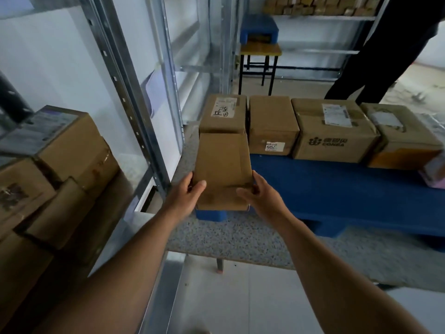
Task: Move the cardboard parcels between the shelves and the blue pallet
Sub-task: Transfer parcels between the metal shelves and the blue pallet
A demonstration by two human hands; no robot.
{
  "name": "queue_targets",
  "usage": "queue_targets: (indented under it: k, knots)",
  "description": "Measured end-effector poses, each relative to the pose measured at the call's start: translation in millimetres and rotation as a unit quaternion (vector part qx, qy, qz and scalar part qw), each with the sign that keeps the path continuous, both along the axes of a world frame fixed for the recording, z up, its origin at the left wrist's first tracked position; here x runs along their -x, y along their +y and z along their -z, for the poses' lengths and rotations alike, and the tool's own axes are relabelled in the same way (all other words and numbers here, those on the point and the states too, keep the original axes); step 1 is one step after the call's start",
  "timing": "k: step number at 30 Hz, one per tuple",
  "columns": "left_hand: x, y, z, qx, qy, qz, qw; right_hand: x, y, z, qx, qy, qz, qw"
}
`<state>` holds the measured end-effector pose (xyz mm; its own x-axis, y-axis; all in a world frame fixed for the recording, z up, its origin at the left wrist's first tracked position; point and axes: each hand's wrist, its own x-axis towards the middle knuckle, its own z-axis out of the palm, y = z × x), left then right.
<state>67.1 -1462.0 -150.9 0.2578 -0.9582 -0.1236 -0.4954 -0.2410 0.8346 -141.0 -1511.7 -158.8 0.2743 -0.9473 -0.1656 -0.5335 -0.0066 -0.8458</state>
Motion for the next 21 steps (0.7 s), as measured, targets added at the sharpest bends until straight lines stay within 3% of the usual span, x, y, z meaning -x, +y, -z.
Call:
queue_targets:
  k: [4, 9, 16, 21]
  knots:
    - [-13.0, -5.4, 17.7, -0.024, 0.045, 0.057, 0.997, 0.0, -2.5, 16.4, 0.016, 0.033, -0.019, 0.999]
    - [-14.4, -18.5, 41.2, -0.075, -0.035, 0.076, 0.994, -2.8, -1.9, 37.9, 0.031, 0.091, 0.006, 0.995]
    - [-27.0, -29.5, 52.6, -0.072, -0.049, 0.101, 0.991, -15.9, -5.9, 46.7, 0.076, 0.167, 0.034, 0.982]
    - [-31.5, -31.2, 58.0, -0.083, -0.072, 0.096, 0.989, -21.1, -8.5, 48.7, 0.090, 0.174, 0.039, 0.980]
